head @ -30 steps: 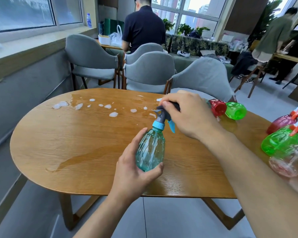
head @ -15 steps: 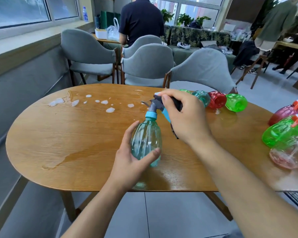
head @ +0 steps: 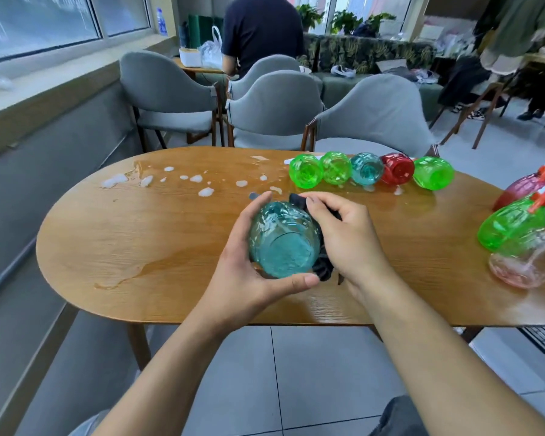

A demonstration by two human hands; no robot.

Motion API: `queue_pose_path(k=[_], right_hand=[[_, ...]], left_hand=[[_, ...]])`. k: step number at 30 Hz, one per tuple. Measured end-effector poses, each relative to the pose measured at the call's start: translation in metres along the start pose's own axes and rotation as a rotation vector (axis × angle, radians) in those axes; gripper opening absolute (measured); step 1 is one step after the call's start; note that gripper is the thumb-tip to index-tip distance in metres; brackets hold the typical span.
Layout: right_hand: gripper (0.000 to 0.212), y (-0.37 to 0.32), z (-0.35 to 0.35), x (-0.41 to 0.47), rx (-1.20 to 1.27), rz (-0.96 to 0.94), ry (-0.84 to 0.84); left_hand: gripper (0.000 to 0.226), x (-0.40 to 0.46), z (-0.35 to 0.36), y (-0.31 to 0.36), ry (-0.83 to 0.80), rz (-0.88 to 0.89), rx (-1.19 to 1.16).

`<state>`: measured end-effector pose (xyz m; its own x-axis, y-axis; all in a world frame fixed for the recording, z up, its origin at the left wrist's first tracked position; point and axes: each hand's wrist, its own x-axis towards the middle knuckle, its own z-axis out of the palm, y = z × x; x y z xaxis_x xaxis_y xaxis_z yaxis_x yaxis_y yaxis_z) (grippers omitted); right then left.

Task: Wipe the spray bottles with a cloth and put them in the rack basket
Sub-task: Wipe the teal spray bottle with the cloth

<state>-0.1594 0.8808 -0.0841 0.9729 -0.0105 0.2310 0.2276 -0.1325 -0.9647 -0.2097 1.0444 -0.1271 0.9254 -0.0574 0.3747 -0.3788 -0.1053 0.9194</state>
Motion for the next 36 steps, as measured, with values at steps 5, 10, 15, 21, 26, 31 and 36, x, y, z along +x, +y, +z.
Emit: queue_pose_path(k=[5,10,15,21,26,31,36], right_hand=[[0.020,-0.012,-0.015,-0.013,0.070,0.178,-0.045],[0.021,-0.027,-0.028,-0.033,0.127,0.039,-0.003],[0.020,-0.043,-0.049,-0.063,-0.308,-0.597,0.161],[0.026,-0.051,-0.041,-0.087,-0.660,-0.800,0.095],[0.024,-0.046,-0.062,-0.115,-0.686,-0.952,0.003],[0.025,-0.058,-0.084,-0.116,-0.702,-0.806,0.228],[0.025,-0.069,-0.085,-0.137,-0.747,-0.913,0.035]], left_hand=[[0.113,-0.008,0.007,0.010,-0.027,0.071,0.187],[0.089,-0.013,0.017,0.028,0.086,0.156,0.315],[0.080,-0.020,0.023,0.045,0.189,0.144,0.415],[0.075,-0.027,0.030,0.068,0.207,0.143,0.613],[0.069,-0.036,0.023,0.080,0.225,0.121,0.478],[0.080,-0.052,0.045,0.092,0.176,0.147,0.603],[0.076,-0.058,0.059,0.104,0.163,0.159,0.583]])
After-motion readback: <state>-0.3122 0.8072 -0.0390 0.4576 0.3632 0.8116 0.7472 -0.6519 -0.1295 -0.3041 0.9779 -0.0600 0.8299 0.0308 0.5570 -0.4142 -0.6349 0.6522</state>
